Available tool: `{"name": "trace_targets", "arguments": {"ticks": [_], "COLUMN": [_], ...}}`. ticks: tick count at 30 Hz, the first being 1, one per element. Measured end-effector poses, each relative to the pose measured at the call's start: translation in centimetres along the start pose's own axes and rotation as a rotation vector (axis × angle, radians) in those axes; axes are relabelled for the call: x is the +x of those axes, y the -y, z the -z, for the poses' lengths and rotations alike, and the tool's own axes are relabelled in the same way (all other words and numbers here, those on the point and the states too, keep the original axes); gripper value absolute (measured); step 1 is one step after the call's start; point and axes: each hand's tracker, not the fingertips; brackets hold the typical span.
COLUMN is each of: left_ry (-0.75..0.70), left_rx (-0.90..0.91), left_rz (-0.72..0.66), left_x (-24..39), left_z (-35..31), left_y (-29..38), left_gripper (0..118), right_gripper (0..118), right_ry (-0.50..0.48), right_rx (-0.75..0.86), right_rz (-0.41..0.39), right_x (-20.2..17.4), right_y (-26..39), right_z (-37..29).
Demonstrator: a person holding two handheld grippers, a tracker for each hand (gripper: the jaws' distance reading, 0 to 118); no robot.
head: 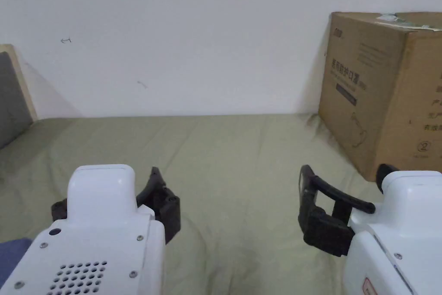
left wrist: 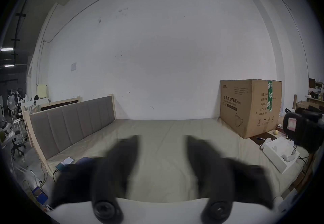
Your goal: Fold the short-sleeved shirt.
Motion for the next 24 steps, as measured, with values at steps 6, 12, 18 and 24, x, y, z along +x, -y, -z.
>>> {"name": "trace_targets", "arguments": {"ticks": [6, 12, 18, 24], "left_ry": [-0.014, 0.008, -0.017, -0.025], "left_rx": [-0.007, -0.013, 0.007, -0.002], "left_rz": [0.002, -0.035, -0.020, -0.024], "left_x": [-0.3, -1.1, -2.1, -2.6], "left_z": [-0.7, -1.7, -2.8, -3.1], "left_y": [-0.2, -0.8, -1.2, -1.2], "left_gripper": [115, 115, 115, 115], "right_gripper": [118, 118, 118, 118], "right_ry": [-0.108, -0.273, 0.109, 0.125], "right_rx": [0.034, 0.013, -0.053, -0.108], "right_rz": [-0.053, -0.019, 0.050, 0.001], "right_x": [-0.4, -1.5, -1.7, -2.0], "right_y": [0.1, -0.4, -0.3, -0.4], "right_z": [-0.8, -1.8, -1.6, -1.6]}}
